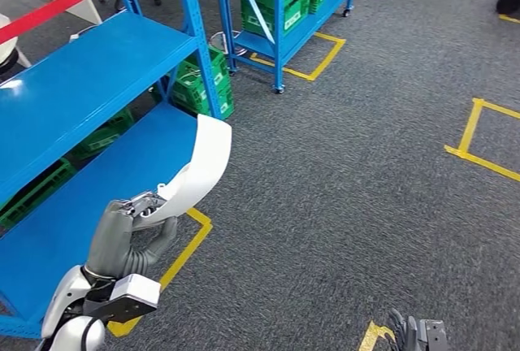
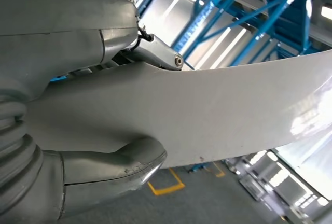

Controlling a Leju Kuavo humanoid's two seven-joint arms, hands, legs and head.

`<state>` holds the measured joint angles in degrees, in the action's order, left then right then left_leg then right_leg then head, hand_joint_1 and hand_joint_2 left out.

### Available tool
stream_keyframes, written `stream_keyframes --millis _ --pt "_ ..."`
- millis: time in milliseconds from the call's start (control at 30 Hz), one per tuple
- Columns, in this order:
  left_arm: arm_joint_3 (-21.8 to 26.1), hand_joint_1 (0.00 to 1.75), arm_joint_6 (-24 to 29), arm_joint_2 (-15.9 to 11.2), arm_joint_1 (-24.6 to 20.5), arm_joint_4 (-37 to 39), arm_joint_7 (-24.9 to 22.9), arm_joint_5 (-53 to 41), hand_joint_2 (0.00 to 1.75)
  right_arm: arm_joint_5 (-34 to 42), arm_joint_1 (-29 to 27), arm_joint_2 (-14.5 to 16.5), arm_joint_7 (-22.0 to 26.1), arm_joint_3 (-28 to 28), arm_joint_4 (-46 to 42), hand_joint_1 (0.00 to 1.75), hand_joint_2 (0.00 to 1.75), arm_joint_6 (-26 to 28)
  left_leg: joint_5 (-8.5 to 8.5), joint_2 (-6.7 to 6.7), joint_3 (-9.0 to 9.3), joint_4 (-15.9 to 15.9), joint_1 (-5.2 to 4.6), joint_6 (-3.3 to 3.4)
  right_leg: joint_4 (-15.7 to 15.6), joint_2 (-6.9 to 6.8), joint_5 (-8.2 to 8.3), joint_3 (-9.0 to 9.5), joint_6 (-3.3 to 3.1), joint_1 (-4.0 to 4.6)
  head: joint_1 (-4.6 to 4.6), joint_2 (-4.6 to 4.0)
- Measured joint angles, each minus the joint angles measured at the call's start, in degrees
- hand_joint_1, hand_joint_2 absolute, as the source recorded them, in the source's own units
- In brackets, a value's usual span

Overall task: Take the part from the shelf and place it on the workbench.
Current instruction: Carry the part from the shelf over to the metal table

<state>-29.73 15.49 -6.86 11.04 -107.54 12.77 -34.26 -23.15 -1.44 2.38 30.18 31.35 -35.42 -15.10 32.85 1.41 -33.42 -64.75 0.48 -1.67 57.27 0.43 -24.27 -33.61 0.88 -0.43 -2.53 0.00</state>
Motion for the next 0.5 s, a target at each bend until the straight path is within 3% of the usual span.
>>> stream_keyframes --millis 67,100,167,233,300,367,433,500 --pt "0.0 1.75 0.3 0.0 0.0 0.0 0.7 1.0 1.75 0.0 0.2 0.0 0.0 0.0 0.1 0.00 0.00 0.0 2.43 -0.98 -3.15 -6.6 -0.08 0.18 0.0 1.48 0.38 -0.54 -0.23 0.18 -0.08 0.00" --pt "0.0 1.75 0.6 0.0 0.0 0.0 1.1 1.4 1.75 0.0 0.2 0.0 0.0 0.0 0.2 0.00 0.00 0.0 2.08 -1.15 -3.62 -7.4 -0.12 0.34 0.0 2.27 0.58 -0.76 -0.23 0.26 -0.09 0.00" --pt "-0.1 1.75 1.0 0.0 0.0 0.0 1.9 2.2 1.75 0.0 0.1 0.1 0.0 0.1 0.3 0.00 0.00 0.1 -1.46 -1.76 -1.41 -2.8 -0.14 0.77 0.0 3.87 0.98 -1.05 -0.03 0.32 -0.09 0.00" --pt "-0.1 1.75 1.2 0.1 -0.1 0.0 2.3 2.5 1.75 0.0 0.3 0.1 0.0 0.1 0.4 0.00 0.00 0.1 -4.65 -4.16 2.12 4.6 0.05 1.14 0.2 5.32 1.35 -1.46 0.38 0.38 -0.05 0.00" --pt "-0.2 1.75 1.2 0.2 -0.2 0.0 2.5 2.8 1.75 0.0 0.3 0.1 0.0 0.1 0.5 0.00 0.00 0.2 -5.35 -5.75 3.51 8.0 0.13 1.29 0.3 6.49 1.83 -2.20 0.98 0.33 -0.01 0.01" --pt "-0.2 1.75 1.1 0.2 -0.3 0.0 2.5 3.3 1.75 0.1 0.0 0.1 0.0 0.1 0.6 0.00 0.00 0.3 -5.59 -4.83 3.40 8.4 0.09 1.67 0.1 7.42 2.37 -2.90 1.72 0.15 -0.01 0.01" --pt "-0.2 1.75 0.8 0.2 -0.3 0.0 2.5 3.7 1.75 0.1 -0.2 0.1 0.1 0.1 0.8 0.00 0.00 0.5 -6.06 -3.49 3.35 8.7 0.21 2.27 1.8 5.48 1.29 -4.11 2.32 0.25 0.36 0.00" --pt "-0.2 1.75 0.5 0.2 -0.2 0.0 2.5 4.0 1.75 0.2 0.0 0.1 0.1 0.1 1.0 0.00 0.00 0.6 -6.24 -1.91 3.30 8.8 0.14 2.59 8.1 1.82 -2.38 -6.98 2.80 0.31 0.82 0.00"
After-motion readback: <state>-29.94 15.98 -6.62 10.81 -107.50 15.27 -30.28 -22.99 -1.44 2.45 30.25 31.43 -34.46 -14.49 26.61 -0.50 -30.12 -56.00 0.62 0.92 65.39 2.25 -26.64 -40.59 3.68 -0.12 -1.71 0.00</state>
